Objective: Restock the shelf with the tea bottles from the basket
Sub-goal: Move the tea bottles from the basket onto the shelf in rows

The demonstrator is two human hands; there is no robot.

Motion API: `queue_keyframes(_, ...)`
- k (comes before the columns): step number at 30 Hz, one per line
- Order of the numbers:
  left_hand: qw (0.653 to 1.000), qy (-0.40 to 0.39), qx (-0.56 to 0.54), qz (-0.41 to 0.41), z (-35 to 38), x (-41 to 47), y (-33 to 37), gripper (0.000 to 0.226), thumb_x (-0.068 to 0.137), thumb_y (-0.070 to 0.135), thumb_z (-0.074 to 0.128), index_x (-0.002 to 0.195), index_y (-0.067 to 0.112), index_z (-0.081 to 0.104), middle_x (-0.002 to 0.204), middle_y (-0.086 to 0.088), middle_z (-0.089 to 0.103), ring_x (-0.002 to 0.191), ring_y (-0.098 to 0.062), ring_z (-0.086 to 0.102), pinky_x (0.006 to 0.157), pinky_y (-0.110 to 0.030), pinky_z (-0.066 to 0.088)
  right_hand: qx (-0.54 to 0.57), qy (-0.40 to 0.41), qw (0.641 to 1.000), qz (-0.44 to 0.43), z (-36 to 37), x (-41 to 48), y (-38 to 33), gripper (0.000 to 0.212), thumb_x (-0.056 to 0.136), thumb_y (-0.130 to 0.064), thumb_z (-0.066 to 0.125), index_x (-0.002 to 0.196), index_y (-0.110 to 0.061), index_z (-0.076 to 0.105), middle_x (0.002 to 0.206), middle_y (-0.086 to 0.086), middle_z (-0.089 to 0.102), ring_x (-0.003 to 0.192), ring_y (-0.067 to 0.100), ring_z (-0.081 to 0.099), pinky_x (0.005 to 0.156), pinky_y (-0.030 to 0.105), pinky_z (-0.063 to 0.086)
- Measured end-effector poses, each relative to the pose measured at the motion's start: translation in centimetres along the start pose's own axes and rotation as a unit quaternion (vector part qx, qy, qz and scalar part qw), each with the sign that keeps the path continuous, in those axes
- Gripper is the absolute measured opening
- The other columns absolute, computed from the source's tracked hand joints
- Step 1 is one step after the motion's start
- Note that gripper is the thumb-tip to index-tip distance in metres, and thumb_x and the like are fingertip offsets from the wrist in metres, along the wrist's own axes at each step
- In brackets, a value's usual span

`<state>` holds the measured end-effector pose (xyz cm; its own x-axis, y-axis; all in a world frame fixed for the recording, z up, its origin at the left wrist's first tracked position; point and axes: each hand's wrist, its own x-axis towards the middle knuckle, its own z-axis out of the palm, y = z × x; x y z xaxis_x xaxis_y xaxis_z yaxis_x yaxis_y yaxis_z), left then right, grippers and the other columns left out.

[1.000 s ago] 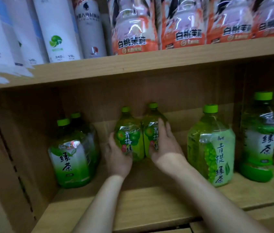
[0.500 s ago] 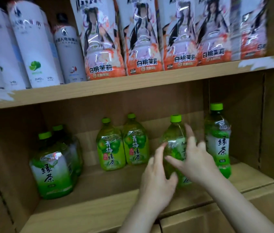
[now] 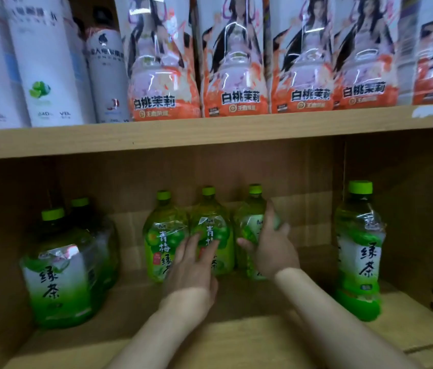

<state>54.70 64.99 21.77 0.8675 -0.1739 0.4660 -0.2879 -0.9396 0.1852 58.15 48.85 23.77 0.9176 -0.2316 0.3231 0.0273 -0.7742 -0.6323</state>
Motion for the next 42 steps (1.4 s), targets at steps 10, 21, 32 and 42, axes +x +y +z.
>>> queue_keyframes(10,0.981,-0.011,0.174,0.082,1.6,4.2,1.4,0.086,0.088,0.011,0.054,0.150,0.029,-0.002,0.158,0.004,-0.009,0.144,-0.027,-0.002,0.116,-0.049,0.007,0.052,-0.078,0.991,-0.091,0.6,2.5,2.9,0.110,0.084,-0.004,0.060,0.140,-0.046,-0.024,0.157,0.022,-0.007,0.137,0.035,0.035,0.110,0.044,0.035)
queue_keyframes(21,0.945,-0.106,-0.308,0.032,2.7,0.5,12.7,0.083,0.080,0.039,0.071,0.147,0.017,0.028,0.141,0.000,0.049,0.126,-0.015,0.048,0.102,-0.028,0.040,0.134,0.246,0.957,-0.073,-9.0,-10.8,10.2,0.039,0.085,-0.004,0.060,0.120,-0.022,0.058,0.105,-0.003,0.064,0.093,0.006,0.060,0.086,0.032,0.052)
queue_keyframes(32,0.949,-0.109,-0.294,-0.030,6.6,3.5,19.2,0.058,0.083,0.042,0.067,0.129,0.017,0.043,0.124,-0.004,0.059,0.111,-0.026,0.057,0.080,-0.027,0.043,0.162,0.089,0.983,-0.017,-10.7,-8.3,13.3,0.055,0.089,-0.004,0.055,0.140,-0.020,0.042,0.136,-0.003,0.054,0.120,0.007,0.051,0.099,0.015,0.038)
queue_keyframes(42,0.947,-0.056,-0.315,-0.046,10.5,10.7,20.8,0.039,0.088,0.026,0.065,0.117,0.006,0.049,0.120,-0.013,0.062,0.108,-0.029,0.059,0.078,-0.030,0.044,0.017,0.217,0.972,-0.085,-13.0,-7.9,17.0,0.054,0.091,-0.011,0.050,0.140,-0.030,0.038,0.138,-0.013,0.045,0.120,-0.003,0.041,0.095,0.005,0.024)
